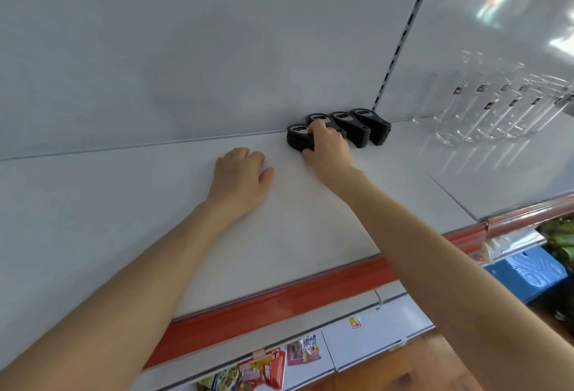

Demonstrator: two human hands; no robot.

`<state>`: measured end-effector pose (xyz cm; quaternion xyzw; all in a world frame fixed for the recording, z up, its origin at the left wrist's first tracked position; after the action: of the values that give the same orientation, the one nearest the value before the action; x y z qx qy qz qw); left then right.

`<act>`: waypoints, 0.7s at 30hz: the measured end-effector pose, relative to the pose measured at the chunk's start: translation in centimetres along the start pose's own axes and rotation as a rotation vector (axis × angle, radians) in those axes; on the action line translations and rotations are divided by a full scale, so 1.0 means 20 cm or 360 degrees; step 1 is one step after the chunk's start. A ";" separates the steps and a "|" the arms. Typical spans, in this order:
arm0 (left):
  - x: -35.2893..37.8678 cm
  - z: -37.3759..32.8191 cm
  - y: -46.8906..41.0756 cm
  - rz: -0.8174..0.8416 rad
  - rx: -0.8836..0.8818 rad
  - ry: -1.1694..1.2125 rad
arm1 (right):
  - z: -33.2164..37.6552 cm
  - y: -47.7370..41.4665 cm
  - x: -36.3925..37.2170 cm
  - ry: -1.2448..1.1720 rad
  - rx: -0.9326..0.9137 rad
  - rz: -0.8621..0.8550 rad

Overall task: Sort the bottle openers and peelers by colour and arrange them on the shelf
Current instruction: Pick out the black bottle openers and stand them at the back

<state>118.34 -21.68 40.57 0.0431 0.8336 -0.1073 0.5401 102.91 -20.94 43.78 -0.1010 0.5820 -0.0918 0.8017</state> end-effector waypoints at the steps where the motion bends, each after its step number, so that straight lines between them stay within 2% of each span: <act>1: 0.00 0.00 0.00 0.0005 -0.0004 0.0013 | 0.00 -0.02 0.01 -0.0010 0.0019 -0.0005; 7: -0.01 0.00 0.01 0.0012 -0.0001 0.0060 | -0.03 -0.01 0.03 -0.0111 0.0040 0.0010; 12: -0.02 0.00 0.01 0.0016 -0.0014 0.0072 | -0.05 0.02 0.02 -0.0067 -0.0041 0.0004; 21: -0.01 0.00 0.01 0.0002 -0.0005 0.0057 | -0.04 -0.04 0.03 -0.0036 0.0005 -0.0012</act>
<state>118.40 -21.42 40.73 0.0446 0.8434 -0.1048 0.5252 102.36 -21.95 43.27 -0.1030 0.5723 -0.0947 0.8080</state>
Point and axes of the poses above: each hand's wrist, its own y-axis away from the middle knuckle, its own x-axis out of the palm, z = x × y, the point moved 4 cm from there along -y, towards the middle knuckle, and after that the axes turned 12 degrees about -x, right-handed, at the moved point
